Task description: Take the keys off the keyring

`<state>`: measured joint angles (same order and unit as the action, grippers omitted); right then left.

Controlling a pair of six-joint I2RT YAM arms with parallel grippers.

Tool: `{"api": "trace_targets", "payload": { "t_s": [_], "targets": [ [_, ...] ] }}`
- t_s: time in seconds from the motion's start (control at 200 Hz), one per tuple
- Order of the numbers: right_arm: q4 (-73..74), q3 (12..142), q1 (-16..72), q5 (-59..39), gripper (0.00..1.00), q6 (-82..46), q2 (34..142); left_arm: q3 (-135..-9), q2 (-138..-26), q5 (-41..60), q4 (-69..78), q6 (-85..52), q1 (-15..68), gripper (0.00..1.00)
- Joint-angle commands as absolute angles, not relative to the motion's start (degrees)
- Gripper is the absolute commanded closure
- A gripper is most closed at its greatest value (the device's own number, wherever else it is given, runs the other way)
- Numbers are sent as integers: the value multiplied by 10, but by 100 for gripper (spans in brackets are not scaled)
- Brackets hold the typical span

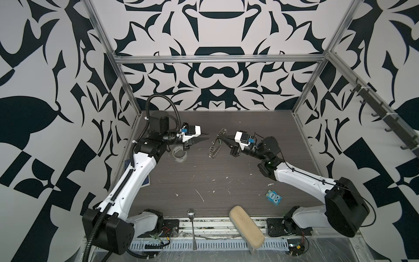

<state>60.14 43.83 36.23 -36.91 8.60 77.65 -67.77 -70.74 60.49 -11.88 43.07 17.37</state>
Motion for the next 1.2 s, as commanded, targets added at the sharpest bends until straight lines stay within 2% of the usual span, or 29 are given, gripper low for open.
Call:
{"api": "trace_targets", "payload": {
  "t_s": [0.0,0.205,0.58,0.935,1.02,1.075,1.195],
  "targets": [
    [717,455,362,-381,100,24,783,-697,-725,664,-64,368,173,80],
    [721,473,362,-401,100,14,797,-708,-752,680,-39,339,173,76],
    [716,497,363,-426,100,6,814,-694,-754,673,-37,341,178,76],
    [703,511,363,-448,100,7,825,-691,-758,665,-41,348,195,81],
    [703,512,363,-450,100,6,825,-690,-759,662,-41,346,197,89],
    [702,512,363,-453,100,5,825,-690,-758,661,-42,347,196,100],
    [690,512,363,-448,100,3,823,-692,-755,641,-62,370,197,100]
  ]
}}
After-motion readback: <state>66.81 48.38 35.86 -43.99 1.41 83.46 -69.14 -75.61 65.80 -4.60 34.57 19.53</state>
